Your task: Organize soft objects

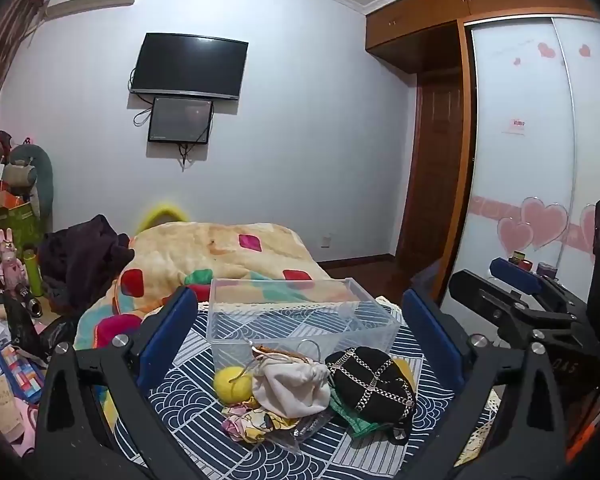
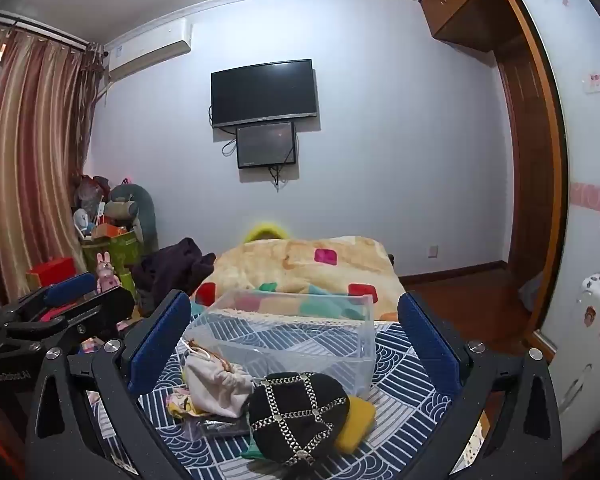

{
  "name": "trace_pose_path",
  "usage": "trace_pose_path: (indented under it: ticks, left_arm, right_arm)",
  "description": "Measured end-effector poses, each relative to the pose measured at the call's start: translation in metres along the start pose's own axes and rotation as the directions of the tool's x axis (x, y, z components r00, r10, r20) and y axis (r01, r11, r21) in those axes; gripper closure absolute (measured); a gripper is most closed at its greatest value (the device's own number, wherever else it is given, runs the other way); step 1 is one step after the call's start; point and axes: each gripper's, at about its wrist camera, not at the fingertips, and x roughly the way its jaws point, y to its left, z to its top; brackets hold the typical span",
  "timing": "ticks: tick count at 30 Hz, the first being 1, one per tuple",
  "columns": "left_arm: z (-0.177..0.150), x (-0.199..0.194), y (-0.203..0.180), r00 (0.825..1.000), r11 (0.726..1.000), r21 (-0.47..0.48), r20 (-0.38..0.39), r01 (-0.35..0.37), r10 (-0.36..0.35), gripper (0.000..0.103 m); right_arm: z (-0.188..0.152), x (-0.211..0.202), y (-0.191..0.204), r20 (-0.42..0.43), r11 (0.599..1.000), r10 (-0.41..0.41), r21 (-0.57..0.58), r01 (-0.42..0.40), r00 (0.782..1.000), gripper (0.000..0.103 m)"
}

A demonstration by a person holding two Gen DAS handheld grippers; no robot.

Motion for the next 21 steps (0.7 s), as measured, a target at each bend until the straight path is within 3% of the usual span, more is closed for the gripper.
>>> trace_pose_path:
  ticks: [21]
  left_arm:
    - [-0.0019,0.0004,0.0011,1.000,1.000,0.003,0.005,-0.020,0.020,0.000]
  right_arm:
    - [0.0045,-0.0042,-0.0005,0.004,1.000,-0.001,0.005,0.001,1.000,0.000]
